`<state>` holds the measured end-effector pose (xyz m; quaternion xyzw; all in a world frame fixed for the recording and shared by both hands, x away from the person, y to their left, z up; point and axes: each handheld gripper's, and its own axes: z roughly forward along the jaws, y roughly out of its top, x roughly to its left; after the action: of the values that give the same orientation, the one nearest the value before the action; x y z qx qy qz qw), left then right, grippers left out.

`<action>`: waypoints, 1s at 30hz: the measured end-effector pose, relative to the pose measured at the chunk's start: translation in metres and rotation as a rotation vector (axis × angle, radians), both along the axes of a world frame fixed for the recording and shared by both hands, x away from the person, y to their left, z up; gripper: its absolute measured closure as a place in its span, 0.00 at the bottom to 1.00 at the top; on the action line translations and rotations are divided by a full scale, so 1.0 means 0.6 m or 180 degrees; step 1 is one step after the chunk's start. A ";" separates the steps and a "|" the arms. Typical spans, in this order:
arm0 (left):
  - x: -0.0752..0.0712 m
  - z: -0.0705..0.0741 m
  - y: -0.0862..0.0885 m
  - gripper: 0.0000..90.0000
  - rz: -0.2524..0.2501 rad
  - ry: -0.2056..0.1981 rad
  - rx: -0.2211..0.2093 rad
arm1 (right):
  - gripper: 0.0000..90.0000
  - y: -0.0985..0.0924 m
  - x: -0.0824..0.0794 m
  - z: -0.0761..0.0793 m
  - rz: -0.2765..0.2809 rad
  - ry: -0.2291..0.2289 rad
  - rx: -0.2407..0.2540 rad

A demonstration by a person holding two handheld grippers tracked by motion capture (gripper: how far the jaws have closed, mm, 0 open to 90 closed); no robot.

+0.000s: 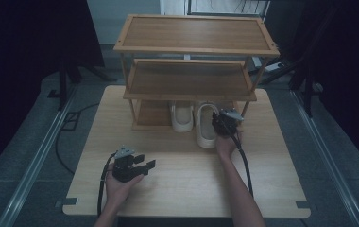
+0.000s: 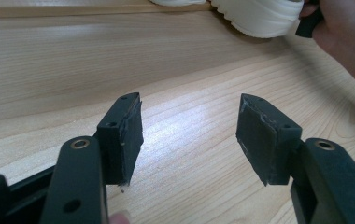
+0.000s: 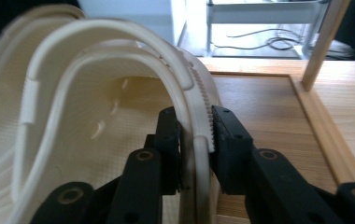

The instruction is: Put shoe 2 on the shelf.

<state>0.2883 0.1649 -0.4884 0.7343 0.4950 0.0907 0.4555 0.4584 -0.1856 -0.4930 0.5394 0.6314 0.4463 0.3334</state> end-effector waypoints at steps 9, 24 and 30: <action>-0.001 0.002 -0.003 0.46 -0.0015 -0.0011 0.0006 | 0.51 -0.017 -0.036 0.024 0.0178 0.0013 -0.0036; -0.002 -0.001 -0.007 0.46 -0.0014 0.0009 0.0028 | 0.75 -0.075 -0.153 0.031 0.0757 0.0264 0.0120; -0.003 0.002 -0.006 0.46 -0.0010 -0.0007 0.0016 | 0.96 -0.083 -0.198 0.035 0.1078 0.0368 0.0117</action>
<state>0.2864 0.1611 -0.4874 0.7362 0.4931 0.0920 0.4543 0.3393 -0.2353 -0.4720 0.4561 0.7231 0.4758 0.2066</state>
